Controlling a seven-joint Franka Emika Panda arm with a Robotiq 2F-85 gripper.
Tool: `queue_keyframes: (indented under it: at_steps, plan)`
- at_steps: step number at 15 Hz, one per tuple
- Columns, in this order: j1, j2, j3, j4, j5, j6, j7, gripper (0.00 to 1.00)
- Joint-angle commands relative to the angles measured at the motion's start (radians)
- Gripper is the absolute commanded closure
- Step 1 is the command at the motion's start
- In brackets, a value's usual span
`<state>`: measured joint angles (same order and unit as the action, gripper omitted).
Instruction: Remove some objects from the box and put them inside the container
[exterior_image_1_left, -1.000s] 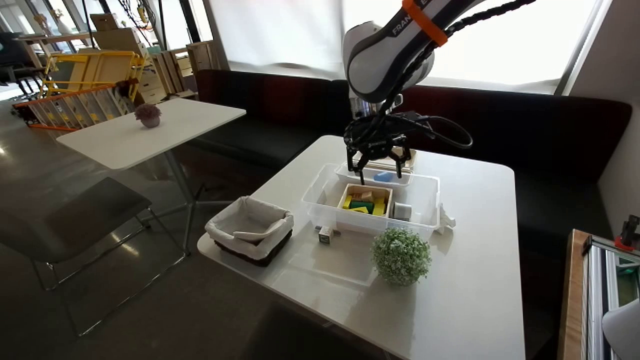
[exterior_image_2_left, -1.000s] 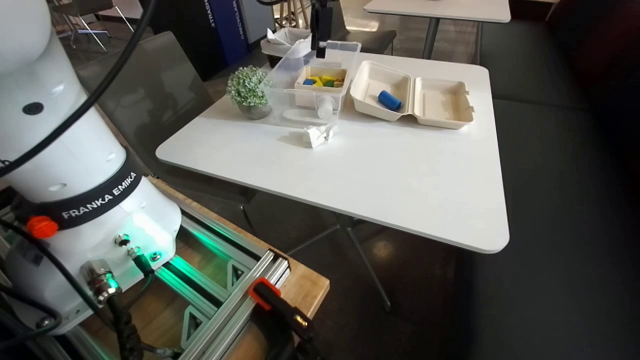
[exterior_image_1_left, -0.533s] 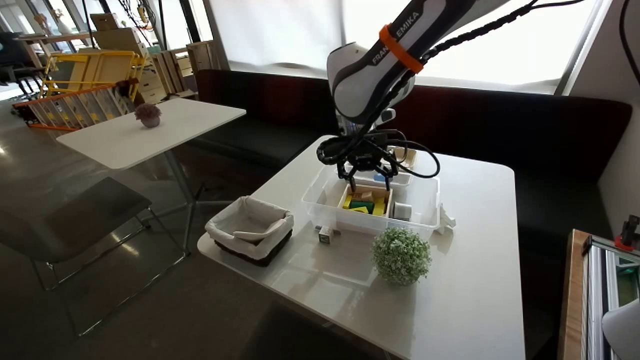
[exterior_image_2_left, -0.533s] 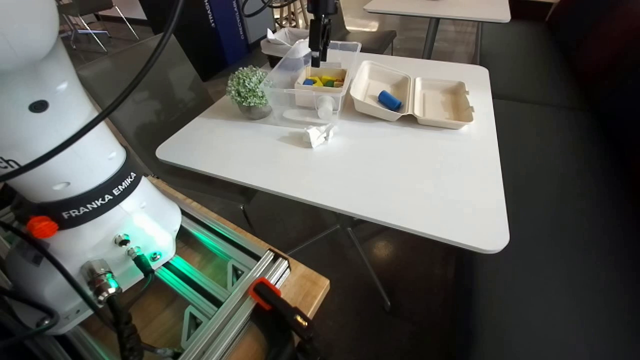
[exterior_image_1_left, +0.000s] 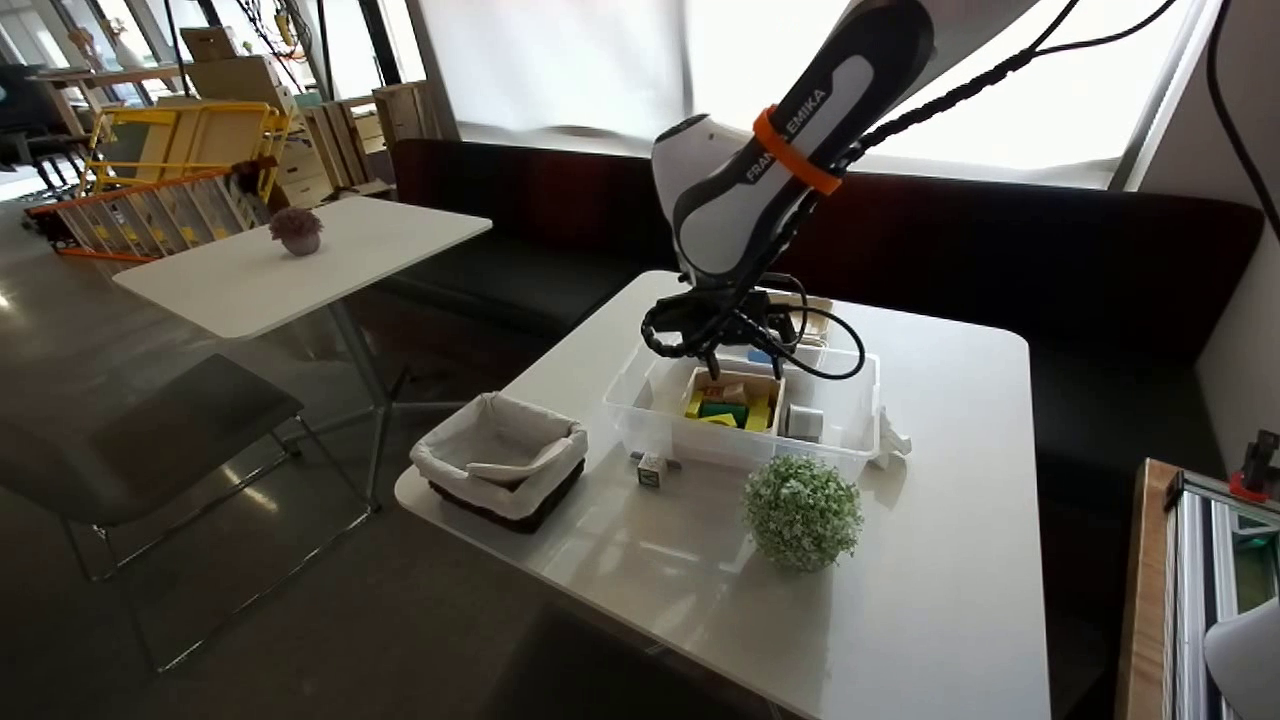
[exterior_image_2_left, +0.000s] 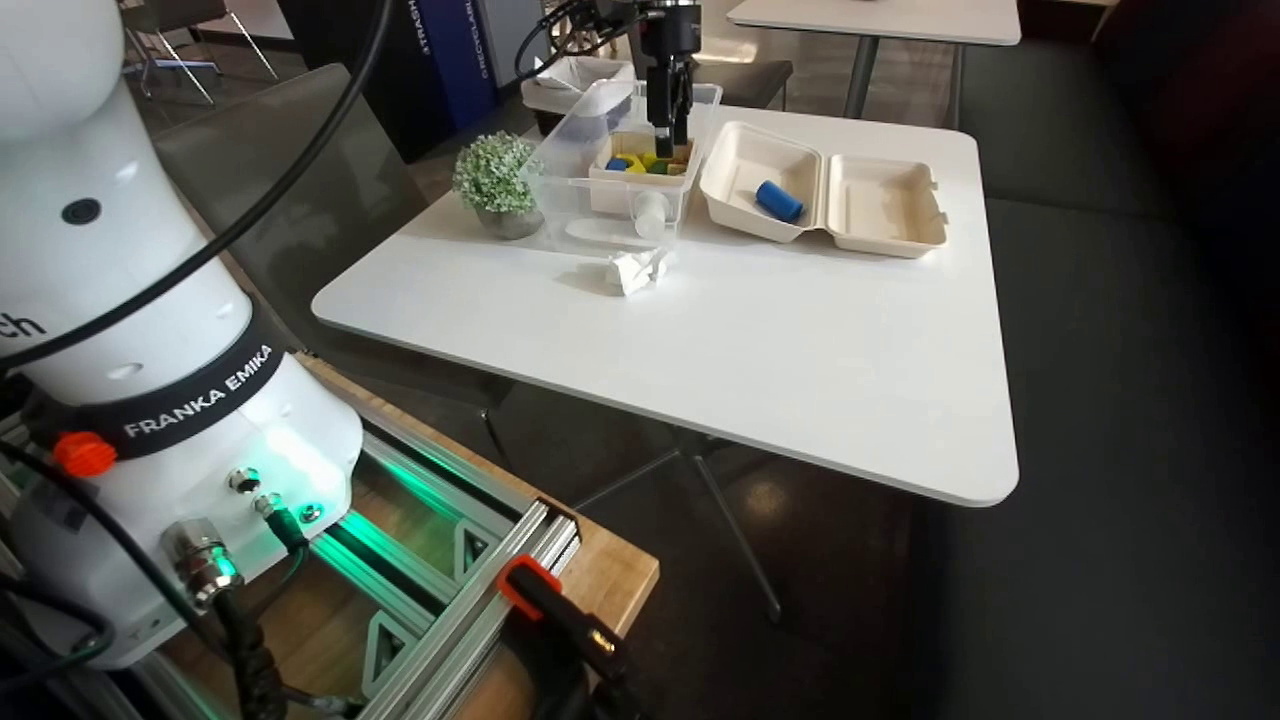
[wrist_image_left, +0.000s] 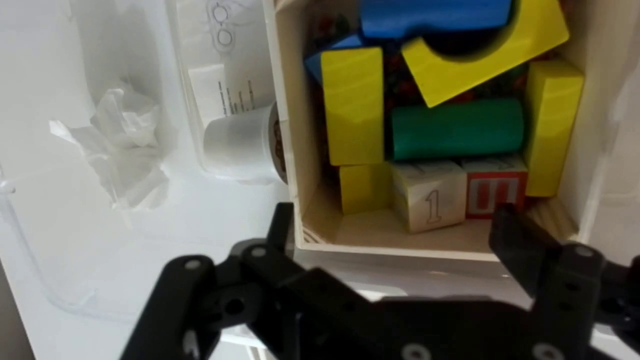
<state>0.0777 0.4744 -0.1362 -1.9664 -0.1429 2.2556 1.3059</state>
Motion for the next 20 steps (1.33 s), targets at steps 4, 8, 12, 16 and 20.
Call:
queue_keyframes:
  at_steps: [4, 8, 12, 16, 20]
  plan:
    - [0.008, 0.062, -0.004, 0.04, -0.004, 0.021, -0.006, 0.09]
    - [0.006, 0.071, -0.006, 0.044, 0.002, 0.028, -0.002, 0.25]
    - [0.007, 0.08, -0.005, 0.046, 0.001, 0.044, -0.006, 0.24]
    - [0.006, 0.088, -0.006, 0.039, 0.003, 0.096, -0.014, 0.2]
    - [0.002, 0.096, -0.009, 0.041, 0.01, 0.1, -0.017, 0.25]
